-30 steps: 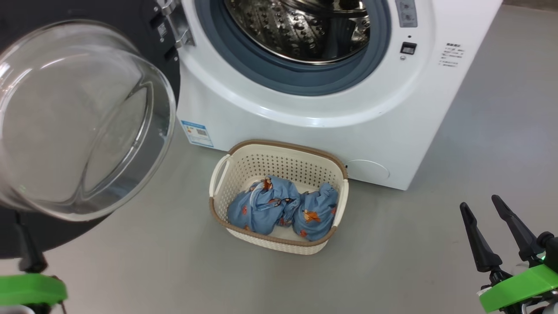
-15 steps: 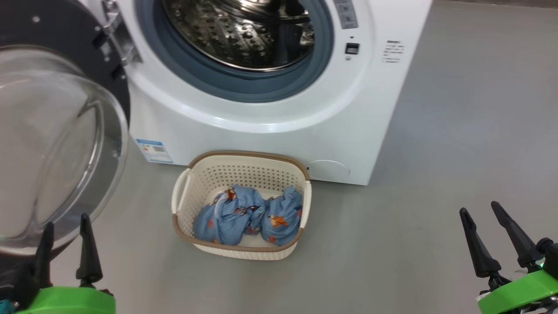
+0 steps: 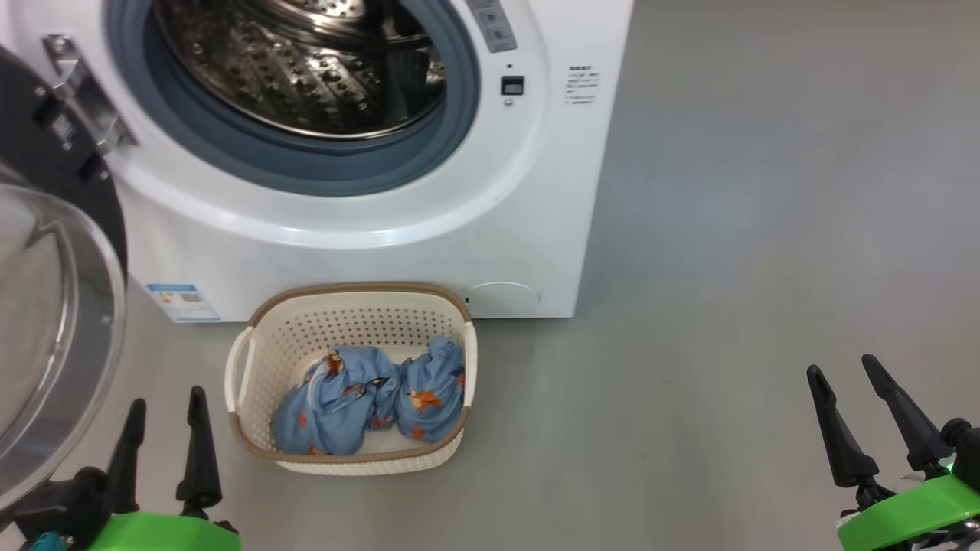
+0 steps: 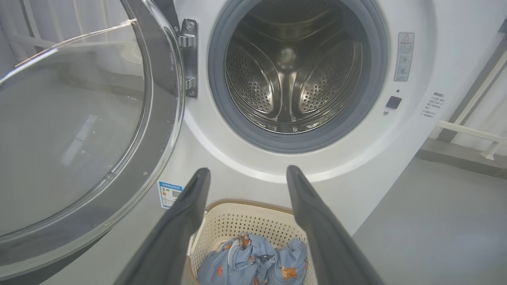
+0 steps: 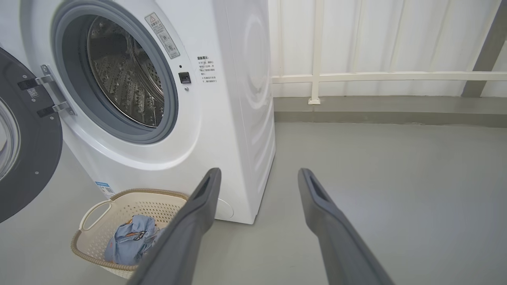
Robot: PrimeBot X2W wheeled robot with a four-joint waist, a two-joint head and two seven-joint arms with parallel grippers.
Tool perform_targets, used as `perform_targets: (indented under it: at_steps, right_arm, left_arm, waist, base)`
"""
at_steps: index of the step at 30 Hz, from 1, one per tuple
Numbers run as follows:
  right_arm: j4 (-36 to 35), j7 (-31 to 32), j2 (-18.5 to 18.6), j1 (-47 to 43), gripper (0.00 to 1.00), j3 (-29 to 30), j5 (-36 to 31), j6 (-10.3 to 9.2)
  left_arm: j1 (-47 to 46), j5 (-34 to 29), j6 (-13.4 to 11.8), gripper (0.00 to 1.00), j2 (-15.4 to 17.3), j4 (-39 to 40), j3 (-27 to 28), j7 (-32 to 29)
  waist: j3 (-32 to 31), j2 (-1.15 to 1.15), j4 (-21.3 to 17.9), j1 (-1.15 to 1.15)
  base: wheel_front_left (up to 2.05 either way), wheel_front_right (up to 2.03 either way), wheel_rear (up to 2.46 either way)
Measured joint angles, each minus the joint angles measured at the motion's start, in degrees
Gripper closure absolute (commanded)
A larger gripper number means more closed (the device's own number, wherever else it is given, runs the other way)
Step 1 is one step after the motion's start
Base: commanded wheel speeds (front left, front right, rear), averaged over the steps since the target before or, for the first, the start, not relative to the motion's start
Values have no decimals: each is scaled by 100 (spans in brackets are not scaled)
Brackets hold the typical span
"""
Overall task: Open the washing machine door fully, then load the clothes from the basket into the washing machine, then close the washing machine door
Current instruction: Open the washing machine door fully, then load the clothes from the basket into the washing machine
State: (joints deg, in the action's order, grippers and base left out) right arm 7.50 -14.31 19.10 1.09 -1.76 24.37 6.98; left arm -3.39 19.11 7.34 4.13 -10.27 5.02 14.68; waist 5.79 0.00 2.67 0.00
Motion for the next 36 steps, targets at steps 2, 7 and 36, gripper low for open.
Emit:
perform_targets:
  at_steps: [2, 7, 36]
  right_arm:
    - [4, 0, 0, 0, 0, 1, 0, 0]
    - [14, 0, -8, -1, 0, 4, 0, 0]
    - [4, 0, -93, -2, 0, 71, 0, 0]
  left_arm:
    - [8, 76, 0, 0, 0, 8, -77, 0]
    - [172, 134, 0, 0, 33, 37, -223, 0]
    - [248, 238, 0, 0, 148, 98, -421, 0]
  waist:
    - [-18, 0, -95, 0]
    - [-64, 0, -274, 0]
    - [-10, 0, -446, 0]
  base:
    - [0, 0, 0]
    - [0, 0, 0]
    - [16, -18, 2]
